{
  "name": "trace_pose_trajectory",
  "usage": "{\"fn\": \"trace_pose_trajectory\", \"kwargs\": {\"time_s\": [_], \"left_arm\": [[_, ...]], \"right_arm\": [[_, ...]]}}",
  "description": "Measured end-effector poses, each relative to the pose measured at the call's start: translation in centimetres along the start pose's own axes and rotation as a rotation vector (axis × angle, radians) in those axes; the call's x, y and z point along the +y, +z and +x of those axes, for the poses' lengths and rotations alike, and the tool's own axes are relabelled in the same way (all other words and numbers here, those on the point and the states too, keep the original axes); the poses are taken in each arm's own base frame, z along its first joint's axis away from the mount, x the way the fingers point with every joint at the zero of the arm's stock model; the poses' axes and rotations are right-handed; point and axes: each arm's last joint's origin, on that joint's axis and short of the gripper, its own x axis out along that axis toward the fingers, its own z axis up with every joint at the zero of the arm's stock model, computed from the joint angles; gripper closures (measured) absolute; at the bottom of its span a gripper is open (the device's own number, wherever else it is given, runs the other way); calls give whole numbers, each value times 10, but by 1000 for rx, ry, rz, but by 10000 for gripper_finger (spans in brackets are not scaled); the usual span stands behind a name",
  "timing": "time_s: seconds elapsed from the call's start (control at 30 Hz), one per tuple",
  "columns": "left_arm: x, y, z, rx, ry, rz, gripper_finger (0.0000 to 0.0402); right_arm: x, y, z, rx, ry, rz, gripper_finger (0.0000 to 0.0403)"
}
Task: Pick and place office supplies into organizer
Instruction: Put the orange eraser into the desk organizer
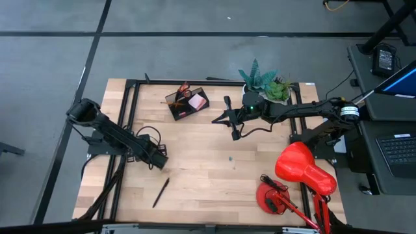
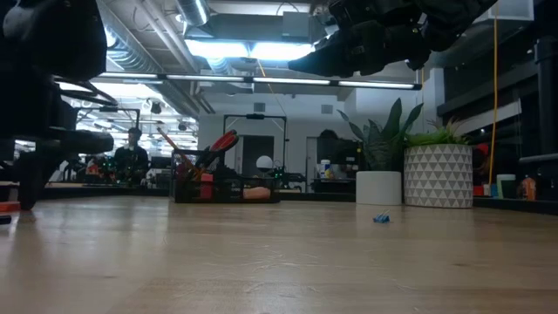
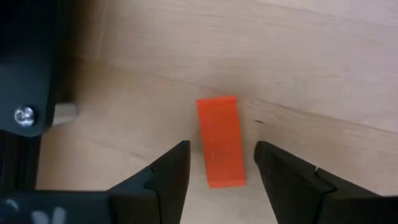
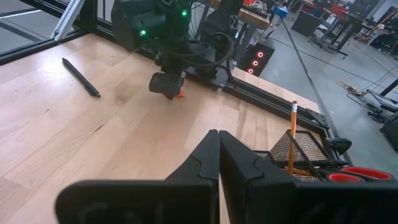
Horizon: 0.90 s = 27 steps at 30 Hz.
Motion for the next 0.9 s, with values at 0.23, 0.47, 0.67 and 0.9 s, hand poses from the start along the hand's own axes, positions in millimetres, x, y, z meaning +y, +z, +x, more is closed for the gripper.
{"fn": "trace_pose_trajectory", "kwargs": {"time_s": [0.23, 0.47, 0.67, 0.9], "left_arm": [[6, 6, -6, 38, -33, -34, 215], [18, 13, 2, 103, -90, -132, 215], [21, 16, 3, 123, -110, -139, 215], [20, 19, 0, 141, -116, -144, 231]], "right_arm": [[0, 0, 0, 1, 0, 0, 393], [0, 0, 0, 0, 0, 0, 393], [0, 0, 0, 1, 0, 3, 393], [0, 0, 0, 0, 0, 3, 393]]}}
